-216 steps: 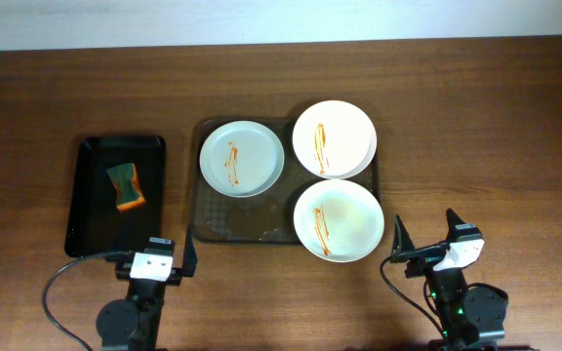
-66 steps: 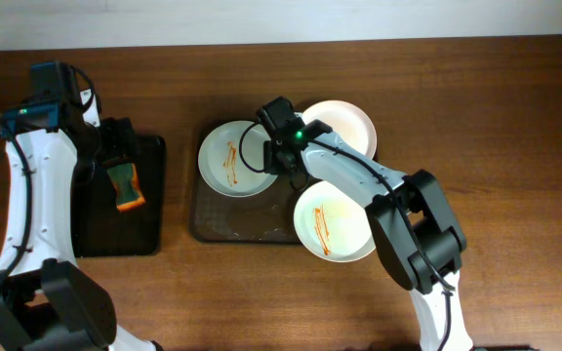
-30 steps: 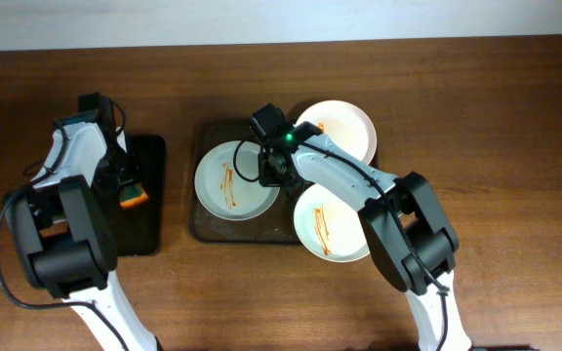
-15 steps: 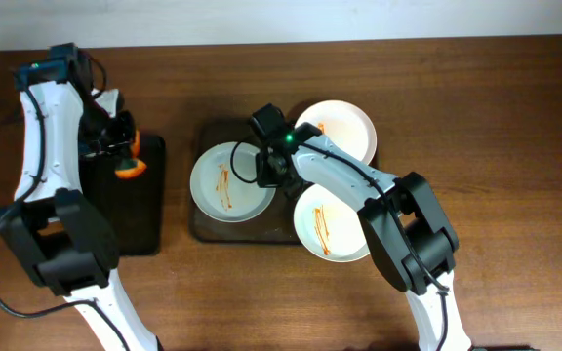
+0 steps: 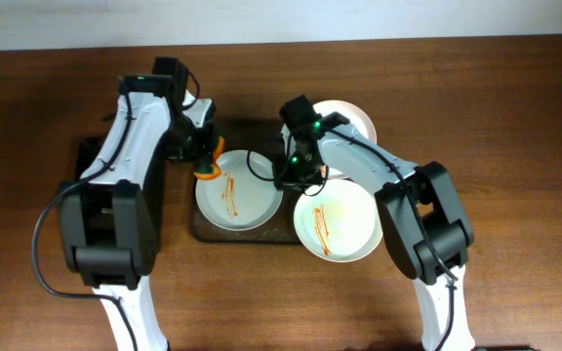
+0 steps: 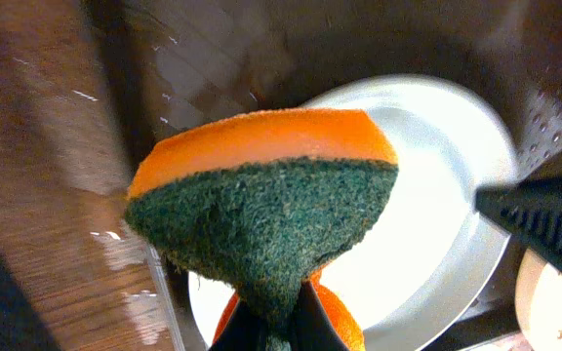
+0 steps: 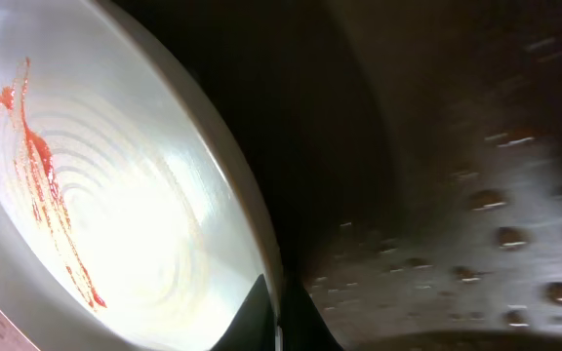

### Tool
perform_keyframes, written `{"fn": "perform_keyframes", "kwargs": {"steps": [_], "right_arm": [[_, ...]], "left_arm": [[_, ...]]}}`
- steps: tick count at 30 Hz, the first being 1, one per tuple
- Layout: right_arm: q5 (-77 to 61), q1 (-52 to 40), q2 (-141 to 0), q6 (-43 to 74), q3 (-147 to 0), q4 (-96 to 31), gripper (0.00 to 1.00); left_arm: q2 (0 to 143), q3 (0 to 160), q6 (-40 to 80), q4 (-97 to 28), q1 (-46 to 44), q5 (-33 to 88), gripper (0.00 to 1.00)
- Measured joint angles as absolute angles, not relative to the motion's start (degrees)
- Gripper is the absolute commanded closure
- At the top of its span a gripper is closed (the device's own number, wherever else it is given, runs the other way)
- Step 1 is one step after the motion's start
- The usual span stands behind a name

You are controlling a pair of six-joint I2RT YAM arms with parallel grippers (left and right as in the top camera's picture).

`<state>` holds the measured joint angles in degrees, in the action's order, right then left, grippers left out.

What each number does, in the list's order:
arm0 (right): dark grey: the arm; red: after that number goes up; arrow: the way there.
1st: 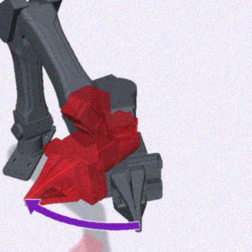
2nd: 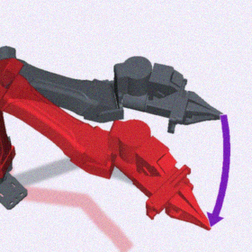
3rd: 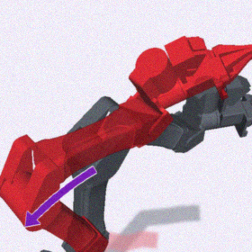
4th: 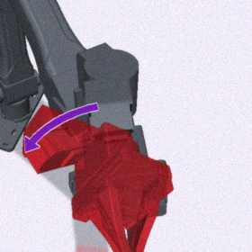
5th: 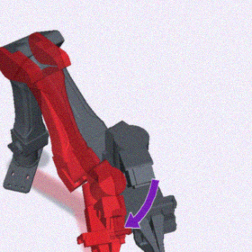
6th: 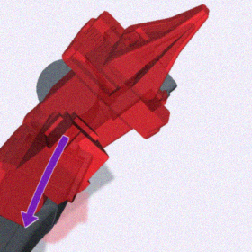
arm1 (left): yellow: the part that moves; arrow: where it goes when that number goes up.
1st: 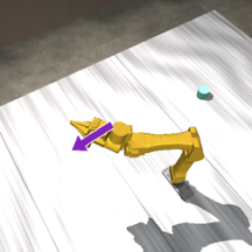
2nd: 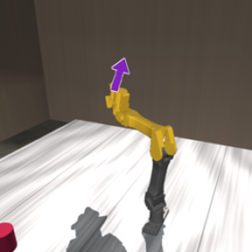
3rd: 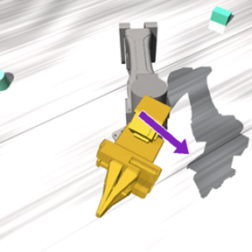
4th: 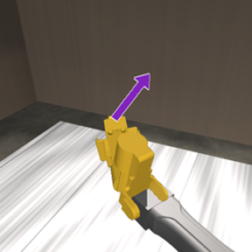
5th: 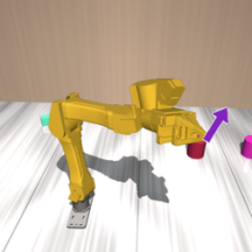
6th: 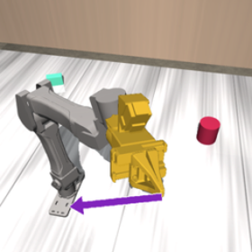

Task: Clean dirty plates on tray and stack at the side
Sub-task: 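Grasp the sponge with the left gripper and scrub the right-held plate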

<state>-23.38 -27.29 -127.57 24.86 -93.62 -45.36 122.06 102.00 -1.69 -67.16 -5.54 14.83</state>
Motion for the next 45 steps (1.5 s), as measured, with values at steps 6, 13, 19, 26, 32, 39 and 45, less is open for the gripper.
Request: {"fn": "perform_keyframes", "kwargs": {"steps": [6,13,19,26,32,39,45], "right_arm": [[-23.0,-26.2,-127.5,24.8,-93.5,-43.7,0.96],[-22.8,-26.2,-127.5,24.0,-93.5,-43.7,0.96],[-22.8,-26.2,-127.6,24.1,-93.5,-43.7,0.96],[-22.8,-26.2,-127.6,25.4,-93.5,-43.3,0.96],[-22.5,-26.2,-127.5,24.2,-93.5,-44.4,0.96],[-22.4,-25.9,-127.5,24.2,-93.5,-44.4,0.96],[-22.9,-26.2,-127.5,23.8,-93.5,-44.9,0.96]], "left_arm": [[122.0,89.8,3.9,-54.7,-11.5,14.3,1.00],[120.8,84.2,0.7,-60.9,-12.3,26.2,1.00],[120.9,83.9,-0.3,-55.5,-12.3,25.3,1.00],[119.8,84.1,14.7,-40.7,-16.1,-8.3,1.00],[119.7,85.1,8.1,-54.7,-14.7,4.6,1.00],[120.3,84.0,13.5,-41.3,-15.5,12.5,1.00],[120.0,85.4,18.0,-54.1,-15.6,3.1,1.00]]}}
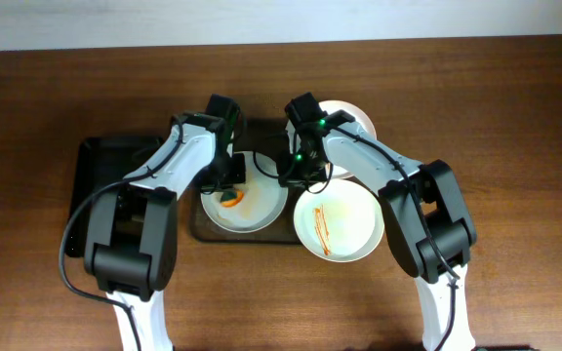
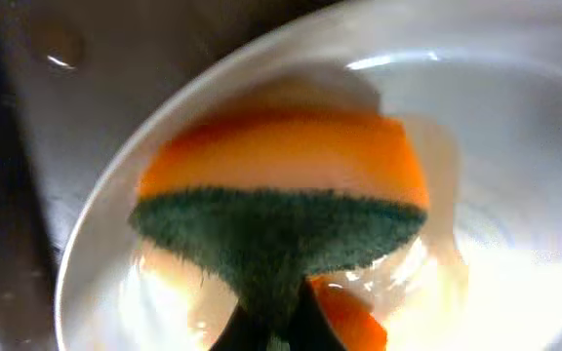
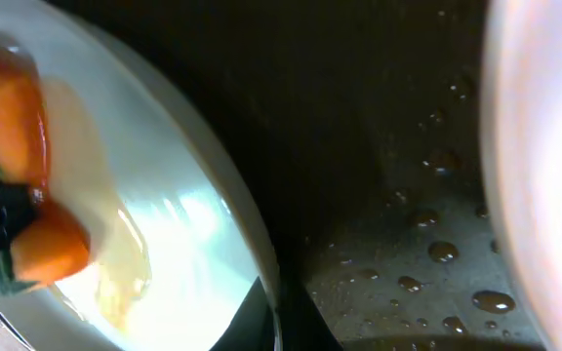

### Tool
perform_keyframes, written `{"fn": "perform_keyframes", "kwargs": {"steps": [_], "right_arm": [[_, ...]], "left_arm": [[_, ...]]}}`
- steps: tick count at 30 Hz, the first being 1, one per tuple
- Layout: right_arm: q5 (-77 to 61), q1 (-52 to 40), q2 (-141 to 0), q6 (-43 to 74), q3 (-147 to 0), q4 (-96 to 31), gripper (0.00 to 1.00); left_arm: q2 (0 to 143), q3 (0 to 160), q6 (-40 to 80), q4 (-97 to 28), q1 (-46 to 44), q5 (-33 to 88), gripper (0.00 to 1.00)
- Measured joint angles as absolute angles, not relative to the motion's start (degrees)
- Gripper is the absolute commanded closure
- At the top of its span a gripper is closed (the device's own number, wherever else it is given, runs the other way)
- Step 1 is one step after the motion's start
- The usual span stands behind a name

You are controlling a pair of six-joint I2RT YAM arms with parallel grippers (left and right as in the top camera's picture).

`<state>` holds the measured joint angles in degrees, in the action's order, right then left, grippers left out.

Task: Clean dirty plates on tray and stack at the side
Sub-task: 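Grasp the sponge with the left gripper and scrub the right-held plate, then carry the scrubbed plate right and set it on the table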

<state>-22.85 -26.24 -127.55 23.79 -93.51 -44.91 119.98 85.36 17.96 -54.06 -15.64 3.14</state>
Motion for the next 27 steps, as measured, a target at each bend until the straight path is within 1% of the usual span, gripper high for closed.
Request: {"fn": "perform_keyframes", "kwargs": {"steps": [1,2,3,5,7,9,12,14,16,18,22,25,27], "right_arm": [[-22.8,-26.2,-127.5,23.8,-93.5,-45.0,0.96],[-22.8,-26.2,-127.5,23.8,-93.5,-45.0,0.96],[-22.8,-26.2,-127.5,23.8,-93.5,-45.0,0.96],[-22.8,-26.2,-127.5,24.0,-93.5,-45.2,0.96],[-22.8,-26.0,-127.5,24.0,-93.5,-45.3,0.96],[-22.8,-26.0,-127.5,24.0,-93.5,-45.4,0.96],[-22.8,-26.0,-127.5,24.1,-93.5,-45.5,0.96],[-22.4,-26.0,-127.5,24.0,-93.5,-45.2,0.96],[-21.8,-26.0,-127.5,24.0,-93.5,-44.9,0.96],[-20.3,-26.5,-127.5,23.9,-93.5,-42.9,0.96],[-17.8,-30.2,-127.5,23.5,-93.5,-40.8,0.96],[-17.2,-30.8,-126.5,22.8,-93.4,-44.0,0.96],[-13.8,-30.6,-121.5,20.6,-93.0,-46.4,0.96]], "left_arm": [[120.0,85.3,14.9,-54.6,-15.2,6.7,1.00],[120.0,85.1,9.9,-54.9,-14.4,13.6,1.00],[120.0,84.8,7.9,-54.8,-14.5,17.2,1.00],[120.2,84.2,6.0,-50.7,-14.7,22.0,1.00],[120.3,84.1,9.7,-47.9,-13.2,21.4,1.00],[120.6,86.1,13.2,-51.2,-8.2,19.3,1.00],[121.5,99.6,12.4,-65.7,-1.8,17.5,1.00],[121.6,111.7,8.1,-76.5,-1.4,16.7,1.00],[121.6,118.7,6.0,-81.7,-1.5,13.5,1.00],[121.6,119.7,5.3,-82.7,-1.2,9.1,1.00],[121.6,119.7,5.3,-82.0,0.1,6.5,1.00],[121.6,119.7,5.3,-81.6,0.1,6.4,1.00],[121.6,119.7,5.3,-81.2,0.1,6.4,1.00]]}}
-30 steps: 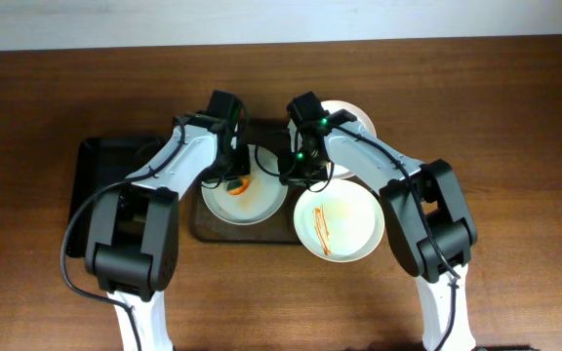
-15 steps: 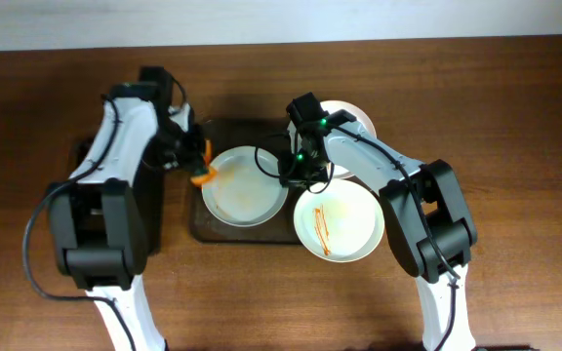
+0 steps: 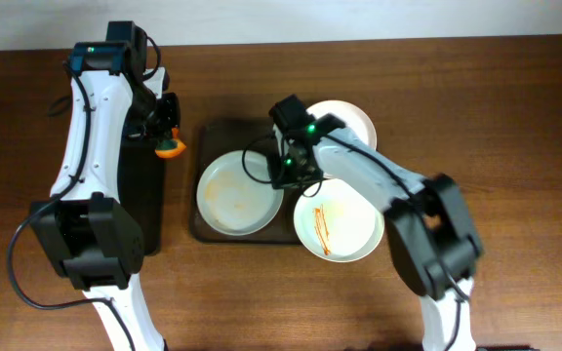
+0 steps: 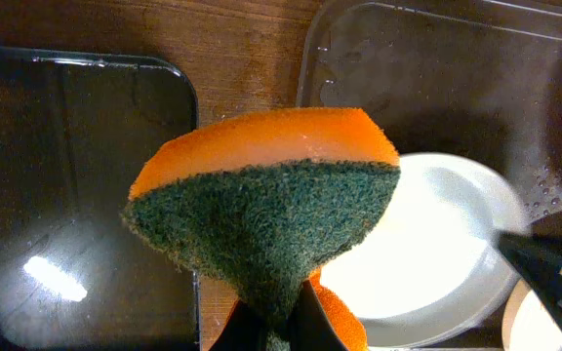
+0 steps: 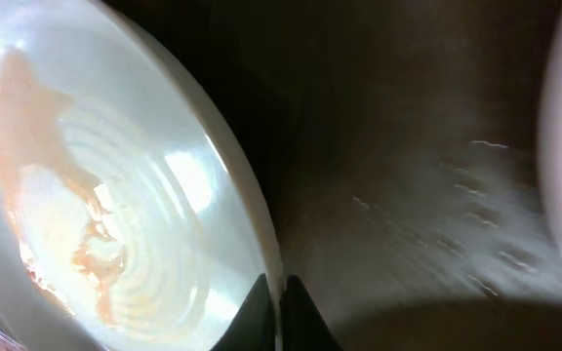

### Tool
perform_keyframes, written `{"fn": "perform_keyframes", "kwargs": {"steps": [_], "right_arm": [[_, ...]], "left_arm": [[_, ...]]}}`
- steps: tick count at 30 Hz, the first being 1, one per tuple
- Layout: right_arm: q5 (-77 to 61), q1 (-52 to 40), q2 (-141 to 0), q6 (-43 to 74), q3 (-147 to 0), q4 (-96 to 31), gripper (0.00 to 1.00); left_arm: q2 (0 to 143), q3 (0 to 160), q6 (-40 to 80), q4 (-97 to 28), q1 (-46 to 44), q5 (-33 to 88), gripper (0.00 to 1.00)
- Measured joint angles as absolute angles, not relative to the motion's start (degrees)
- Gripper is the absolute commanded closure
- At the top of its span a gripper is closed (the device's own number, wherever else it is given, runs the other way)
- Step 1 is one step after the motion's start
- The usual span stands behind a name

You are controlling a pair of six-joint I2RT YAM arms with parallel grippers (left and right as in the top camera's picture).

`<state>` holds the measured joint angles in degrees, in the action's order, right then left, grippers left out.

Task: Clean dirty plates on tray and stack at the side
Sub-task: 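Carry the scrubbed plate right and set it on the table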

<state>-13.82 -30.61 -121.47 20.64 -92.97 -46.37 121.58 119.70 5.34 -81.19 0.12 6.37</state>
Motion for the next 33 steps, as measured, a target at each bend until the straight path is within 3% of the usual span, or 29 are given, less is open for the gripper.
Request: {"fn": "perform_keyframes", "kwargs": {"steps": [3,9,14,16,19,20,24,28,33], "right_arm": [[7.8,-33.1,-108.3,19.2,-93.1,-50.7,0.96],[56.9,-52.5,-108.3,18.8,-93.1,-50.7,0.96],[73.9,-57.4,-108.3,18.7,-93.1,-50.5,0.96],[65.8,-57.0,-108.3,18.5,-93.1,-51.4,0.96],[34.4,-50.5,-108.4,18.2,-93.1,-52.5,0.96],[21.6,-45.2,-108.4,18.2,-93.1,-53.2,0.96],[-1.8,-26.5,-106.0,17.3,-93.1,-56.0,0.96],[-7.9,2.1,-95.7,14.5,-93.1,-62.9,0.96],[-8.9,24.4,-96.6,11.8,-81.7,-53.8,0.96]], "left_arm": [[121.6,119.7,5.3,-80.3,0.1,6.4,1.00],[121.6,119.7,5.3,-80.3,0.1,6.4,1.00],[121.6,119.7,5.3,-79.7,0.1,6.4,1.00],[121.6,119.7,5.3,-79.7,0.1,6.4,1.00],[121.6,119.7,5.3,-79.7,0.1,6.4,1.00],[121.6,119.7,5.3,-79.7,0.1,6.4,1.00],[121.6,119.7,5.3,-79.7,0.1,6.4,1.00],[121.6,119.7,5.3,-79.7,0.1,6.4,1.00],[121.6,119.7,5.3,-79.7,0.1,6.4,1.00]]}}
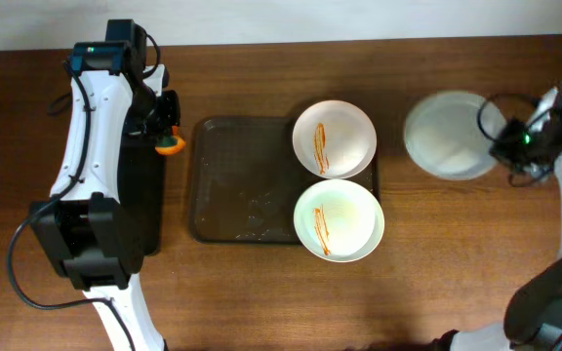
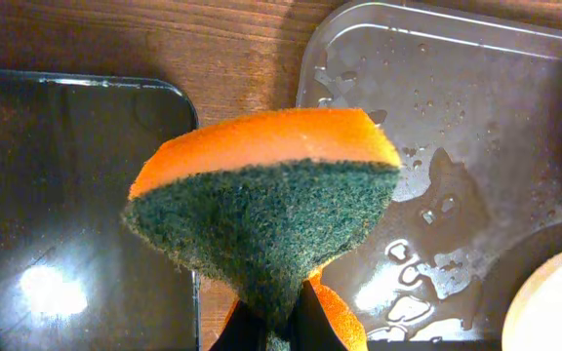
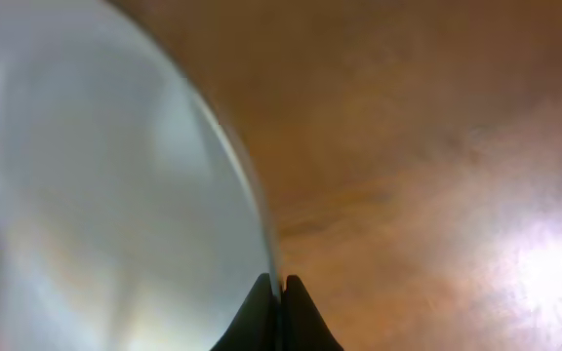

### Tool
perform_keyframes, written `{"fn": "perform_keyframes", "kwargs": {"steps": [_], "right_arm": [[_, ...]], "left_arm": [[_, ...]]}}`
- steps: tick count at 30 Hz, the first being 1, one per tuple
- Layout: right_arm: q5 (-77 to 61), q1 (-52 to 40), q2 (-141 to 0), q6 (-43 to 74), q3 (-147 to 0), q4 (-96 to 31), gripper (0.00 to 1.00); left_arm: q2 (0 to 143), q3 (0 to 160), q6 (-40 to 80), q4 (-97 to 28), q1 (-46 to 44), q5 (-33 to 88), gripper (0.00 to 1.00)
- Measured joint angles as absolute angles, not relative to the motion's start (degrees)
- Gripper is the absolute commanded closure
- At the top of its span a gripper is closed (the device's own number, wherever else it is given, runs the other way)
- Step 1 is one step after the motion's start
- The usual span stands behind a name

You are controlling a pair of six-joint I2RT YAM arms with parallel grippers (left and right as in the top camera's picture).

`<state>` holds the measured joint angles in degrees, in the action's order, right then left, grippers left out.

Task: Clean dirty plates on tray and stack at the side
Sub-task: 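Carry the scrubbed plate right and set it on the table, then grasp the bottom-center plate rim with the right gripper and tilt it up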

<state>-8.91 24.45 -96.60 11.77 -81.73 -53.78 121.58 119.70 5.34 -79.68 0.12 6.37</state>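
My left gripper (image 1: 167, 138) is shut on an orange sponge (image 2: 261, 205) with a green scouring face, held just left of the dark wet tray (image 1: 242, 195). Two white plates with red streaks sit at the tray's right end, one at the back (image 1: 335, 136) and one at the front (image 1: 338, 219). My right gripper (image 3: 281, 292) is shut on the rim of a white plate (image 1: 445, 146) with no red marks on it, right of the tray over the bare wood. The frames do not show whether that plate rests on the table.
A black flat tray (image 2: 37, 195) lies left of the wet tray, under my left arm. The brown wooden table (image 1: 476, 263) extends to the right and front. Water drops (image 2: 427, 214) cover the wet tray's floor.
My right gripper has carried the wiped plate from the tray's left half to the table right of the tray. The back dirty plate now shows in full. The left arm has not moved.
First the sponge hung at the left rim of a red-streaked plate that my right gripper held by its rim. Then the sponge was pressed into that plate. Then it was drawn back left, leaving a faint smear. Now the plate is off the tray at the right.
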Motion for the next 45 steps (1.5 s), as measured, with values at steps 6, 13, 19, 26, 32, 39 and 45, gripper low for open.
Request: {"fn": "perform_keyframes", "kwargs": {"steps": [6,13,19,26,32,39,45], "right_arm": [[-8.1,28.0,-97.4,13.6,-57.9,-26.0,0.95],[-15.2,27.8,-97.4,14.9,-63.8,-41.5,0.53],[-23.9,8.4,-90.9,9.1,-69.4,-63.0,0.54],[-15.6,-5.1,-92.2,9.7,-51.7,-44.8,0.75],[-15.7,-5.2,-92.3,10.7,-49.6,-43.3,0.96],[-23.3,-10.0,-92.3,18.8,-53.0,-38.4,0.96],[2.0,-34.2,-94.6,51.2,-53.4,-19.9,0.96]], "left_arm": [[121.6,119.7,5.3,-79.7,0.1,6.4,1.00],[121.6,119.7,5.3,-79.7,0.1,6.4,1.00],[121.6,119.5,5.3,-79.5,-2.1,6.4,1.00],[121.6,118.3,5.3,-78.9,-4.5,6.6,1.00],[121.6,118.3,5.3,-78.8,-4.5,6.6,1.00],[121.6,118.3,5.3,-78.6,-4.5,6.6,1.00],[121.6,118.3,5.3,-78.4,-4.5,6.6,1.00]]}}
